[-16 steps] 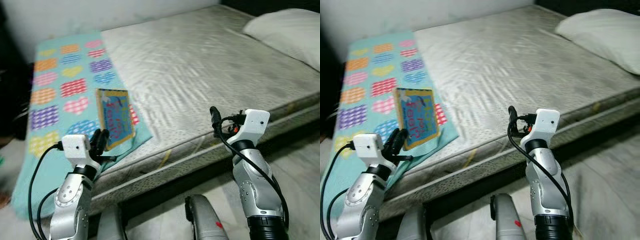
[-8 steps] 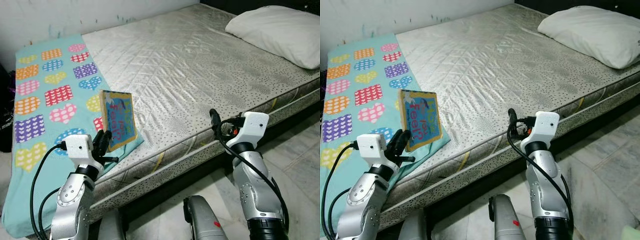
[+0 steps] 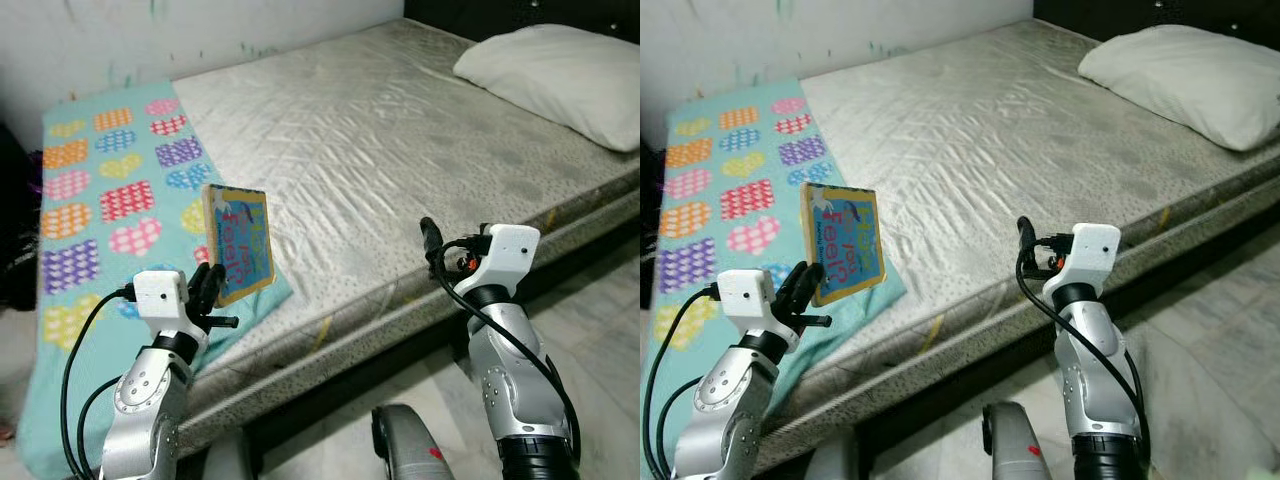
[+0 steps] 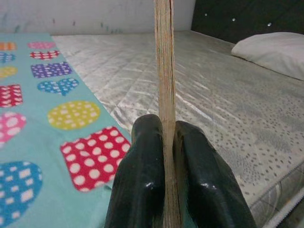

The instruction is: Clean up the room

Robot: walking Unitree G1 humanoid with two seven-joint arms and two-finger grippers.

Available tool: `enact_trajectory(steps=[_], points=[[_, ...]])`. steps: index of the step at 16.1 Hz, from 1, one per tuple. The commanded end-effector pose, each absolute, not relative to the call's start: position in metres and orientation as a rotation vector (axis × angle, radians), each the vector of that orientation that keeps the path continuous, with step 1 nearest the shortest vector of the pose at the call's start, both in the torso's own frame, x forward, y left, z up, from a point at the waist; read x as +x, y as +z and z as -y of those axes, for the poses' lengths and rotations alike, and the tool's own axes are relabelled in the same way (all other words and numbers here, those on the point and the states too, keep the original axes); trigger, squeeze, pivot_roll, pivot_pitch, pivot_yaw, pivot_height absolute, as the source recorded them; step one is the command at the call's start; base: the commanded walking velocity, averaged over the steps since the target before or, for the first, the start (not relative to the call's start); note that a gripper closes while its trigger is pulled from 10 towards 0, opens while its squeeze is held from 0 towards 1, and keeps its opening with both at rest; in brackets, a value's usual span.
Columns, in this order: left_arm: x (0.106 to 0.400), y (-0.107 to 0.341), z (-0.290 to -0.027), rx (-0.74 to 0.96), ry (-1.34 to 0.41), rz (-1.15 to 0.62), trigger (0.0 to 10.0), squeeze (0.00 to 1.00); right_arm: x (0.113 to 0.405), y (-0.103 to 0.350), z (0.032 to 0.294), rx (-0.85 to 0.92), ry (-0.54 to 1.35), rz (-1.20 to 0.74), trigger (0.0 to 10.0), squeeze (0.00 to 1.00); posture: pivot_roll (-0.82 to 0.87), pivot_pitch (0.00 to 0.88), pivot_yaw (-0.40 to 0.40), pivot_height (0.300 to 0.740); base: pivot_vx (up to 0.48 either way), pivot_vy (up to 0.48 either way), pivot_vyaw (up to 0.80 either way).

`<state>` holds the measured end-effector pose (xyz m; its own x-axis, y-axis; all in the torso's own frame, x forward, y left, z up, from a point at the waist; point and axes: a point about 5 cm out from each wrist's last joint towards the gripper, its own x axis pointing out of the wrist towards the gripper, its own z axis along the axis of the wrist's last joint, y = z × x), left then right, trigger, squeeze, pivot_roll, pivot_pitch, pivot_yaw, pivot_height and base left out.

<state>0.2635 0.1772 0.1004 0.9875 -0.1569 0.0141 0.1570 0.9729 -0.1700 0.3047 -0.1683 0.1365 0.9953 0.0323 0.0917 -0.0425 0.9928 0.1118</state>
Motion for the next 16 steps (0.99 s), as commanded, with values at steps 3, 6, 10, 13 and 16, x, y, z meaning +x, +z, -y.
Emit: enact_trajectory(steps=[3, 6, 10, 13, 16], points=[[0.2663, 0.1076, -0.1816, -0.158, -0.147, 0.028, 0.0, 0.0, 0.3077, 0.1419, 0.1633, 0.119, 0.061, 0.114, 10.0, 0.0, -0.22, 0.0, 0.096, 0.705, 0.0, 0.0, 0.0], [0.267, 0.1077, -0.1812, -0.157, -0.146, 0.029, 0.0, 0.0, 0.3079, 0.1418, 0.1643, 0.118, 0.059, 0.115, 10.0, 0.0, -0.22, 0.0, 0.095, 0.74, 0.0, 0.0, 0.0], [0.2671, 0.1071, -0.181, -0.155, -0.145, 0.028, 0.0, 0.0, 0.3068, 0.1402, 0.1642, 0.116, 0.06, 0.112, 10.0, 0.0, -0.22, 0.0, 0.093, 0.74, 0.0, 0.0, 0.0], [0.2677, 0.1054, -0.1807, -0.151, -0.147, 0.021, 0.0, 0.0, 0.3063, 0.138, 0.1643, 0.113, 0.06, 0.106, 10.0, 0.0, -0.22, 0.0, 0.096, 0.74, 0.0, 0.0, 0.0], [0.2691, 0.1035, -0.1802, -0.138, -0.15, 0.01, 0.2, 0.0, 0.3071, 0.1356, 0.1644, 0.113, 0.05, 0.097, 10.0, 0.0, -0.22, 0.0, 0.098, 0.74, 0.0, 0.0, 0.0]])
